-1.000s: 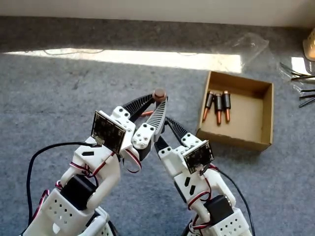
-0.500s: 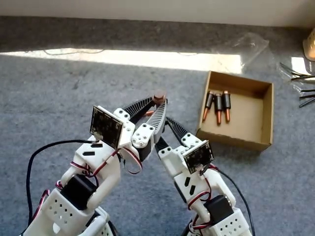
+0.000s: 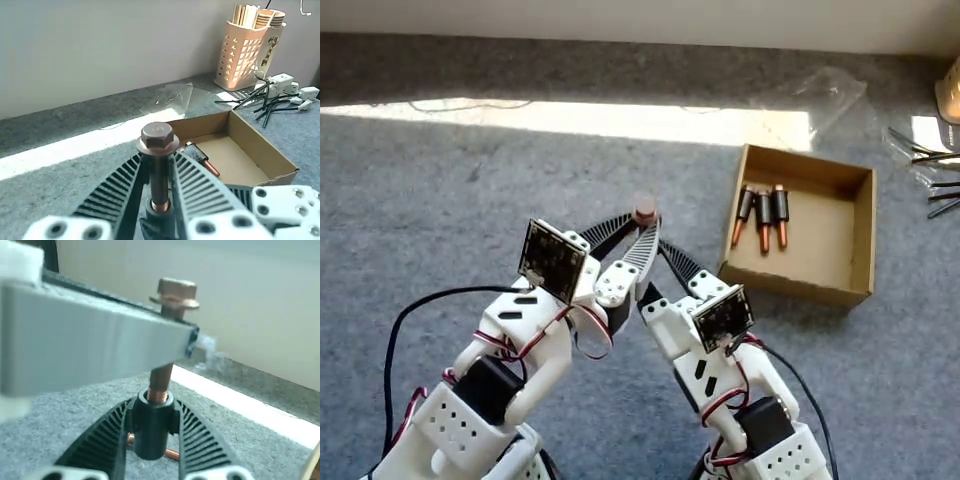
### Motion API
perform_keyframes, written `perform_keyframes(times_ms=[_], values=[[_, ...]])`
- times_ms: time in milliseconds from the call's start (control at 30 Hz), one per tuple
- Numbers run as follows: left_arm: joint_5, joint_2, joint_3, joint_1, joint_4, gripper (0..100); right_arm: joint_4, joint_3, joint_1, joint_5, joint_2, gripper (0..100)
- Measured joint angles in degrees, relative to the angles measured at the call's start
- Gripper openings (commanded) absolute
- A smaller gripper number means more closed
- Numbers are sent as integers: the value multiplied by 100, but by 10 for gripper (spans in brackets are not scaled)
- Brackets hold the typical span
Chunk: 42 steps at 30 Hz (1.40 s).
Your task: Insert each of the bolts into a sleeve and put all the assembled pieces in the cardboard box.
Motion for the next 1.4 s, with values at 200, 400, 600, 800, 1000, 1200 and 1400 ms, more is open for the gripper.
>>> perform_keyframes(times_ms=[200, 400, 600, 800, 1000, 1200, 1400], values=[[18, 0, 202, 9, 0, 24, 0, 0, 26, 0, 0, 5], [18, 0, 202, 9, 0, 27, 0, 0, 26, 0, 0, 5], [18, 0, 246, 9, 0, 27, 0, 0, 26, 0, 0, 5], [18, 0, 387, -185, 0, 27, 0, 0, 26, 0, 0, 5], [26, 0, 387, -237, 0, 28, 0, 0, 26, 0, 0, 5], [26, 0, 387, -237, 0, 29, 0, 0, 26, 0, 0, 5], [26, 0, 431, -237, 0, 136, 0, 0, 26, 0, 0, 5]])
